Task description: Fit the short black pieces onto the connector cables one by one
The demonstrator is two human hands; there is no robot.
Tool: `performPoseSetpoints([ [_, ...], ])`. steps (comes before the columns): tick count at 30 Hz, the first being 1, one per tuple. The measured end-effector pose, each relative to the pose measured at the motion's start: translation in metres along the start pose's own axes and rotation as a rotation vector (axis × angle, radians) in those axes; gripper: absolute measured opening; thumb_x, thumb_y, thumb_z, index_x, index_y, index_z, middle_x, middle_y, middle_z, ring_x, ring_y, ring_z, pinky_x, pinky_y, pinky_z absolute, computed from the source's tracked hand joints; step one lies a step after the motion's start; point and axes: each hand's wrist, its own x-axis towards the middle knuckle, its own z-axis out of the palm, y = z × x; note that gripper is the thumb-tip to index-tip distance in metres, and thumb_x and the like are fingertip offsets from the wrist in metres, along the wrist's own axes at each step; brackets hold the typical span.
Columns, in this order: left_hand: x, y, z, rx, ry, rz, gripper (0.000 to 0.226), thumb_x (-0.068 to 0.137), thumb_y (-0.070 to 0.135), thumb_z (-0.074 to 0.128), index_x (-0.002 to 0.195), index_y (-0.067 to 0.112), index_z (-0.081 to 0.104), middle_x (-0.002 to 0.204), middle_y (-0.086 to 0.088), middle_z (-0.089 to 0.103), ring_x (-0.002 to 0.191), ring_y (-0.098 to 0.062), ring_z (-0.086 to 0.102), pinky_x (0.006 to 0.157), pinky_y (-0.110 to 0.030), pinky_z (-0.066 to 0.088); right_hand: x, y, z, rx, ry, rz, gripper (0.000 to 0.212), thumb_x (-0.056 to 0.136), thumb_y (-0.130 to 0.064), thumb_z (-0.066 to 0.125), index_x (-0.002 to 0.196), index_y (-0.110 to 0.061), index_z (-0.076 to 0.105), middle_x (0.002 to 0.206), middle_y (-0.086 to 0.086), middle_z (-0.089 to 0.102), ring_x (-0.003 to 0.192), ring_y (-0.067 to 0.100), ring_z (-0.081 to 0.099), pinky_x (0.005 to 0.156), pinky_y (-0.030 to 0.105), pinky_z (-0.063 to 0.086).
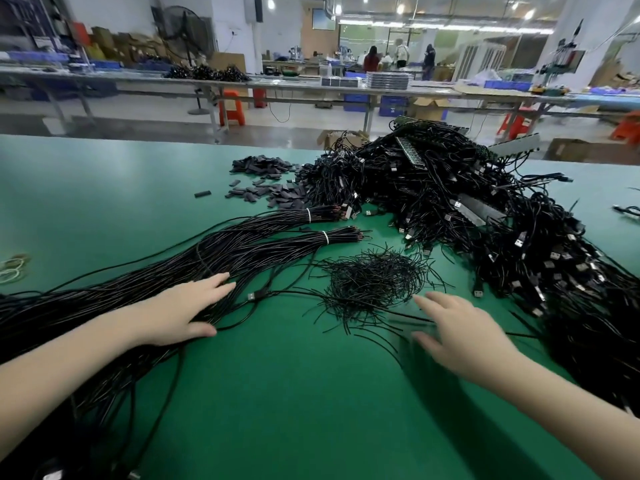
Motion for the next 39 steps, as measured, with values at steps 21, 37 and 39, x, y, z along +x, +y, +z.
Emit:
performPoseSetpoints([
  [21, 0.058, 0.200, -0.100, -2.304, 0.034, -0.091, 0.043, 0.105, 0.042, 0.034, 0.104, 0.010, 0.062, 0.087, -0.005, 0.074, 0.071, -0.015, 0.071, 0.062, -0.028, 0.060, -0.045, -0.025, -0.125, 0.096, 0.252, -0.076, 0.023, 0.098, -0.041, 0.034, 0.102, -0.024, 0.048, 0.084, -0.005, 0.059, 0.065, 0.025, 0.060, 0.055, 0.039, 0.051],
  [37, 0.041, 0.250, -0.119, -2.011, 0.167, 0.441, 0.016, 0.102, 0.014, 0.042, 0.096, 0.016, 0.056, 0.079, 0.003, 0.070, 0.074, -0.011, 0.067, 0.061, -0.020, 0.054, -0.020, -0.040, -0.088, 1.418, -0.047, 0.142, 0.027, 0.094, -0.040, 0.055, 0.089, -0.016, 0.067, 0.081, -0.003, 0.073, 0.077, 0.018, 0.070, 0.080, 0.035, 0.058],
  [39, 0.042, 0.243, -0.119, -1.944, 0.160, 0.396, 0.014, 0.101, 0.016, 0.044, 0.097, 0.017, 0.058, 0.088, 0.002, 0.074, 0.083, -0.012, 0.071, 0.045, -0.019, 0.049, -0.004, -0.043, -0.092, 1.467, -0.010, 0.138, 0.030, 0.099, -0.029, 0.050, 0.084, -0.006, 0.063, 0.069, -0.001, 0.069, 0.064, 0.017, 0.066, 0.074, 0.037, 0.058],
])
